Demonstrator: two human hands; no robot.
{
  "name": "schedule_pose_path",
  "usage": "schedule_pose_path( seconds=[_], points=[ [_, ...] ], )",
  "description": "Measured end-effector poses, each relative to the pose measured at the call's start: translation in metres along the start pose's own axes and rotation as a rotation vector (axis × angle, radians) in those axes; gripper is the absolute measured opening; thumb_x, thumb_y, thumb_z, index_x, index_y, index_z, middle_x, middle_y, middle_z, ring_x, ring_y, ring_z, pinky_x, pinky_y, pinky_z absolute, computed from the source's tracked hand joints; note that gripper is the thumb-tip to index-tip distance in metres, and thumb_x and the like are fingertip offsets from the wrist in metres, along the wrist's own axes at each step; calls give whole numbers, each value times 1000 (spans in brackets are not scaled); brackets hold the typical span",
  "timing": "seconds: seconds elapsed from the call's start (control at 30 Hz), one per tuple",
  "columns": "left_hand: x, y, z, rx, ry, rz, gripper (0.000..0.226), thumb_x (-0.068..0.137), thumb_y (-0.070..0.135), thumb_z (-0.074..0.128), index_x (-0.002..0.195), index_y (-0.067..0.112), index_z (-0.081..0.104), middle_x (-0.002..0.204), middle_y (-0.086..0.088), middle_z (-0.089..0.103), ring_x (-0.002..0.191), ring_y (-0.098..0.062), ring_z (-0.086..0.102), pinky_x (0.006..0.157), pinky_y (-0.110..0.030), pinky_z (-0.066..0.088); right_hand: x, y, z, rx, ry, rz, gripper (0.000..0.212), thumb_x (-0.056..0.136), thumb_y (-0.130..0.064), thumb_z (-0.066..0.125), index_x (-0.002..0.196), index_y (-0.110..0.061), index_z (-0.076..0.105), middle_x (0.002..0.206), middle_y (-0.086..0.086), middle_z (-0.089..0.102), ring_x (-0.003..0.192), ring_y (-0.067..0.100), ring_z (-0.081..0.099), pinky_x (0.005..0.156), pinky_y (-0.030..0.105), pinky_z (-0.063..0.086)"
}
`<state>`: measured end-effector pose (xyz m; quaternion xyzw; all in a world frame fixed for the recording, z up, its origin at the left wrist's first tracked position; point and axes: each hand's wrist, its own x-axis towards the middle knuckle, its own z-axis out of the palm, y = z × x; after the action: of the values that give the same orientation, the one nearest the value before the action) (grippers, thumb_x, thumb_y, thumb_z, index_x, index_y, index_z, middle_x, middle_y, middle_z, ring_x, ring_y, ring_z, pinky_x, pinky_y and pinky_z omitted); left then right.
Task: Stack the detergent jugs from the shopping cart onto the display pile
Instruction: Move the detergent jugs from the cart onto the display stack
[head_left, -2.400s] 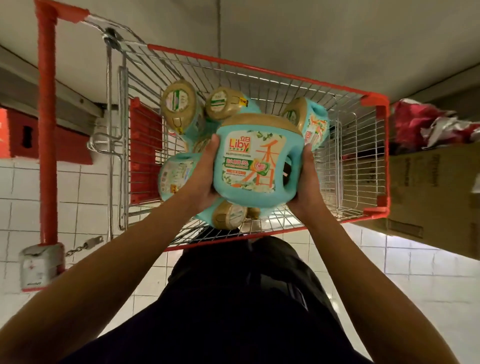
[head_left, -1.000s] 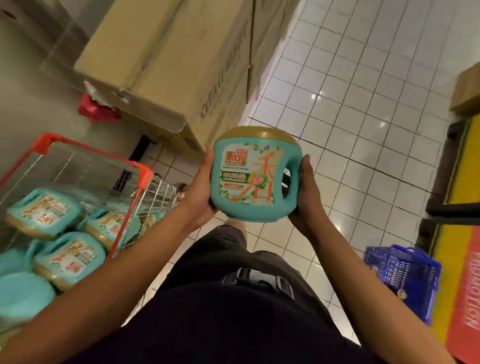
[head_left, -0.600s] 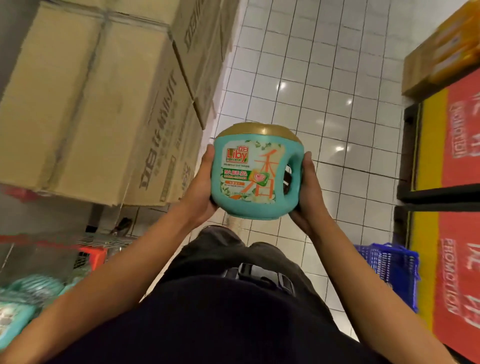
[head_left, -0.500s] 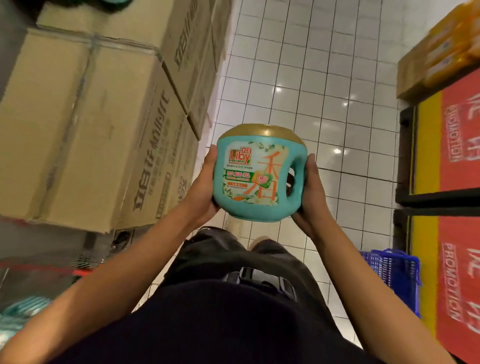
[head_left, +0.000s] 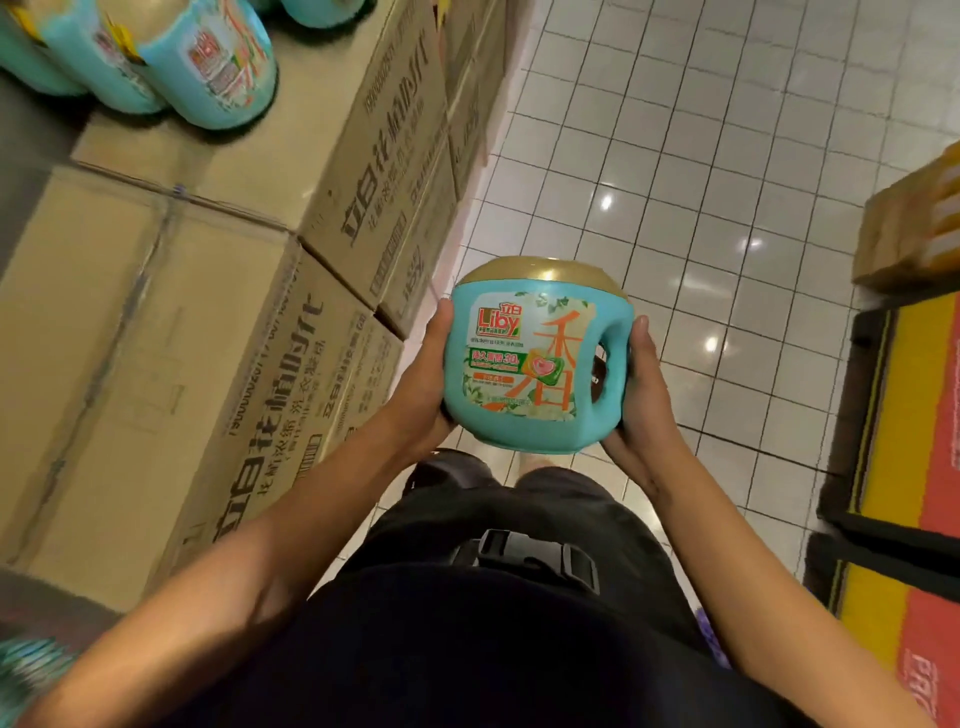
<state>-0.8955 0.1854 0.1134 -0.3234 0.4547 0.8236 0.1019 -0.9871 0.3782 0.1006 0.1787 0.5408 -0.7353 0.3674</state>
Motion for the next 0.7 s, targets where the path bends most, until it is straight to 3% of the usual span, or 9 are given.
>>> schedule_pose_path(
  seconds=[0.13, 0.3, 0.4, 0.6, 0.7],
  points=[
    [28, 29, 13, -73, 117, 25, 72, 107, 71, 20, 144, 29, 64, 144, -13, 66, 134, -32, 63, 111, -59, 51, 50, -49, 11, -84, -123, 52, 67, 101, -66, 45, 150, -23, 57, 131, 10, 73, 130, 30, 66, 112, 61, 49],
    [50, 71, 15, -184, 217, 144, 70, 109, 66, 19, 141, 28, 68, 143, -13, 67, 133, -30, 64, 98, -43, 59, 106, -95, 51, -190, -289, 115, 65, 103, -67, 44, 150, -24, 56, 126, 8, 74, 120, 24, 70, 114, 66, 45],
    [61, 95, 4, -212, 276, 233, 70, 110, 65, 20, 151, 23, 58, 149, -14, 62, 139, -32, 59, 107, -47, 55, 137, -116, 82, -224, -383, 140, 65, 102, -68, 46, 149, -24, 57, 125, 10, 73, 119, 26, 70, 114, 70, 42],
    [81, 148, -31, -285, 394, 346, 76, 101, 77, 34, 152, 25, 56, 152, -14, 59, 142, -35, 55, 117, -59, 43, 188, -153, 165, -307, -531, 126, 68, 104, -68, 43, 150, -20, 55, 133, 13, 71, 130, 32, 66, 118, 67, 40],
    [84, 180, -53, -343, 462, 371, 73, 100, 75, 35, 147, 26, 62, 148, -14, 62, 139, -35, 59, 115, -59, 46, 200, -169, 215, -353, -628, 101, 60, 104, -68, 42, 132, -24, 72, 126, 17, 71, 122, 37, 68, 116, 60, 45]
  ],
)
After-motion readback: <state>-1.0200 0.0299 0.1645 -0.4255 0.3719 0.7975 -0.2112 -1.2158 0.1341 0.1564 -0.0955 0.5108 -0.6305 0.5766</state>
